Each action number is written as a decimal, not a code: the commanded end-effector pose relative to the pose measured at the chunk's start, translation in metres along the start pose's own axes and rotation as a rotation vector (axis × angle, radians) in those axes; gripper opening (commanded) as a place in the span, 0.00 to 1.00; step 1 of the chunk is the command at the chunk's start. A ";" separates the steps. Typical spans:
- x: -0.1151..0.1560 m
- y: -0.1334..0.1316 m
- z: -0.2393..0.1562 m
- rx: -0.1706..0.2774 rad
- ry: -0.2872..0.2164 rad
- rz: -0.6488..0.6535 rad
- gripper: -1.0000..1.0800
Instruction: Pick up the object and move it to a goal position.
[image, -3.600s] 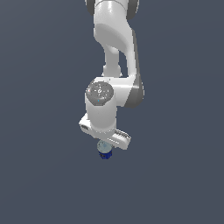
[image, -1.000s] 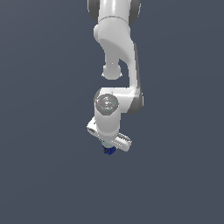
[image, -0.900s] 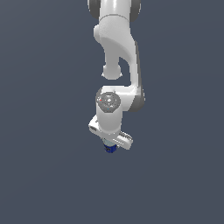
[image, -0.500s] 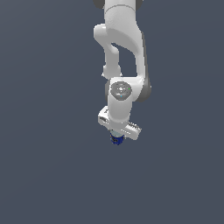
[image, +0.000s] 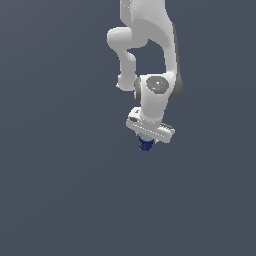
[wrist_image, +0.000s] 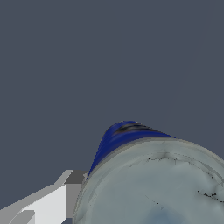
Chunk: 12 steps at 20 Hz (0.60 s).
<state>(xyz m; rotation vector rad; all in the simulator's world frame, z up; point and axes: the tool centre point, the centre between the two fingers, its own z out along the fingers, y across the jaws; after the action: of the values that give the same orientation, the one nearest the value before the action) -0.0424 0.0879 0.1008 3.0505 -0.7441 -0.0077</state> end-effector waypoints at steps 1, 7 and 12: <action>-0.023 -0.007 -0.006 0.003 0.004 0.000 0.00; -0.069 -0.020 -0.014 0.003 0.004 0.000 0.00; -0.096 -0.028 -0.019 0.003 0.004 0.000 0.00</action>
<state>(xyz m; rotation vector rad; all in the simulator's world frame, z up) -0.1101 0.1516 0.1166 3.0506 -0.7421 -0.0057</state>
